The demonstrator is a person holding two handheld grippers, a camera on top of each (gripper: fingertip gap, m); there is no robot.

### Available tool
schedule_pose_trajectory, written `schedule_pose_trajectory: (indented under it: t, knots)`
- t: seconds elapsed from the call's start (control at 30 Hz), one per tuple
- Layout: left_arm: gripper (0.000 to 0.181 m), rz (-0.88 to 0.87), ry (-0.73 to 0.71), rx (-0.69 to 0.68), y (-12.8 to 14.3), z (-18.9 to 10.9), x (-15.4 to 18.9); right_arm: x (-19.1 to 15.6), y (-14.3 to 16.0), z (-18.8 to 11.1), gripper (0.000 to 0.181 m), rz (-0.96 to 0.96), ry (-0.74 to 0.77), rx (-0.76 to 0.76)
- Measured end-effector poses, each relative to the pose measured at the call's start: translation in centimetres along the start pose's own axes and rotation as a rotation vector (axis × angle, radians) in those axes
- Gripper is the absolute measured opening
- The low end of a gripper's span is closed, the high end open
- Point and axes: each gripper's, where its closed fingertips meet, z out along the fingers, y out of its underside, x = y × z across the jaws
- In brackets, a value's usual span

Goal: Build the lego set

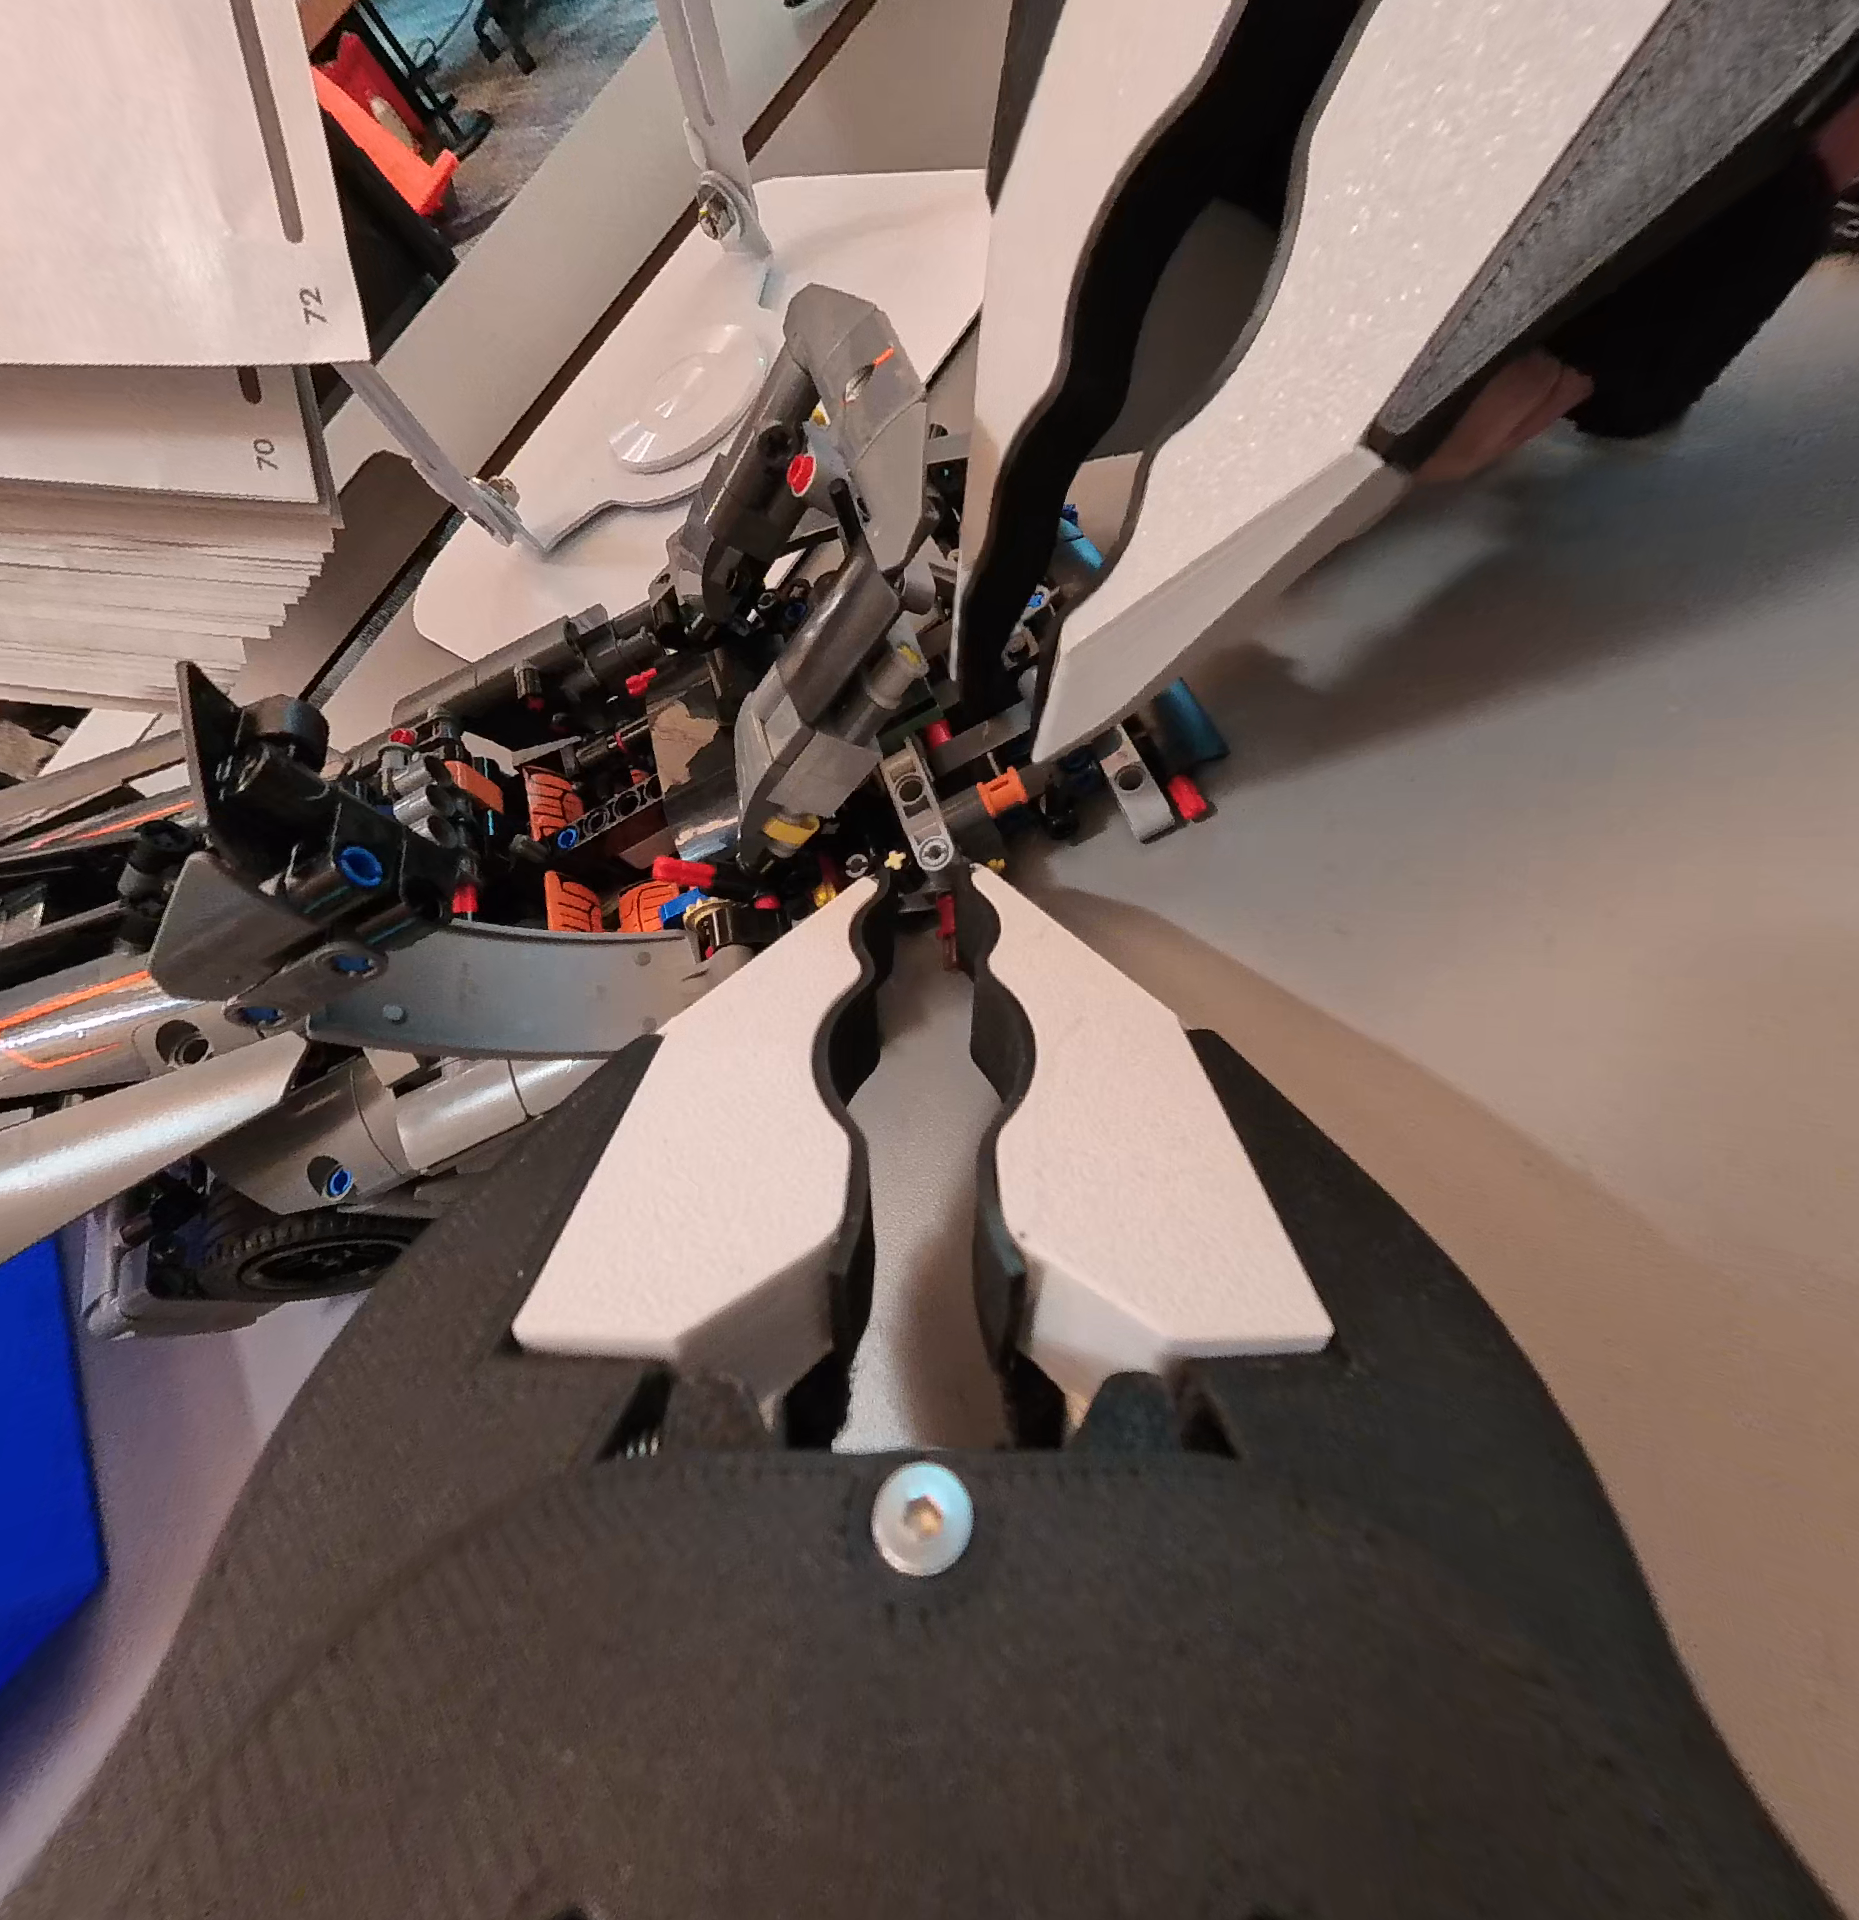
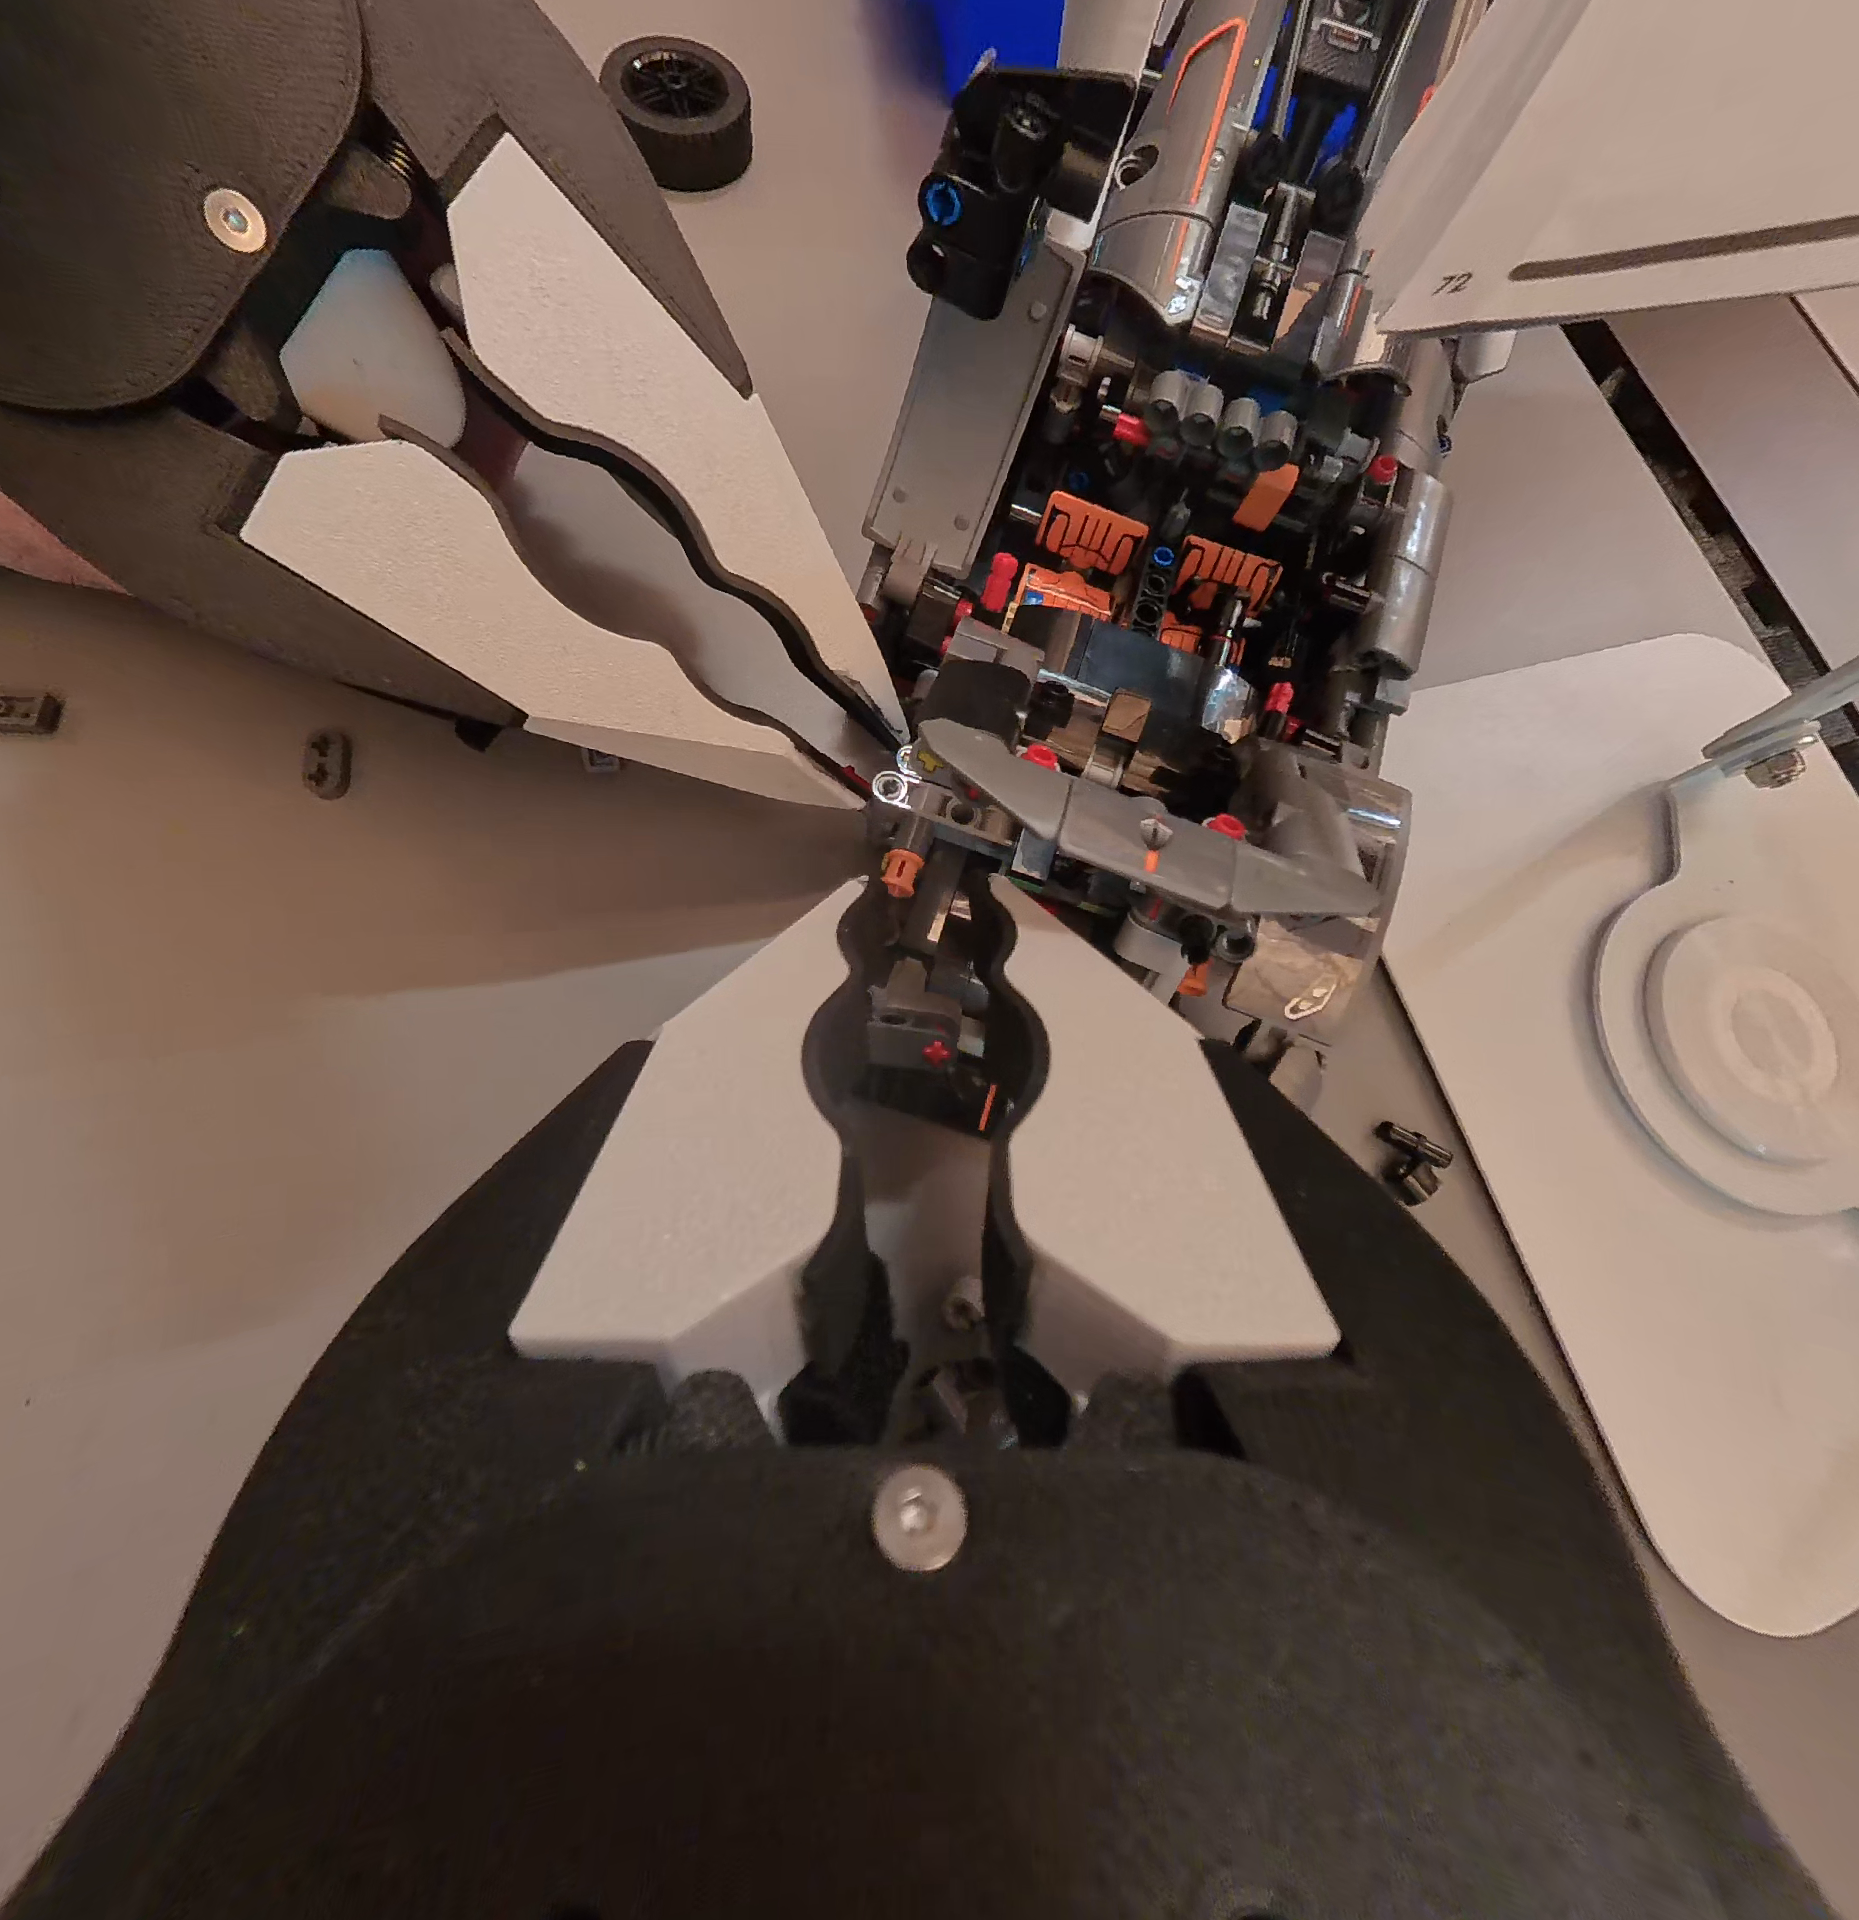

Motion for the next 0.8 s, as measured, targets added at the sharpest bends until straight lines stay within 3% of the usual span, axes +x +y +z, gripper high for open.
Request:
schedule_pose_trajectory:
  t: [0.8]
  knots:
    - [0.008, -0.003, 0.003, 0.001, 0.02, -0.01, 0.0, 0.23, 0.18, -0.15, 0.014, 0.019, -0.01, -0.004]
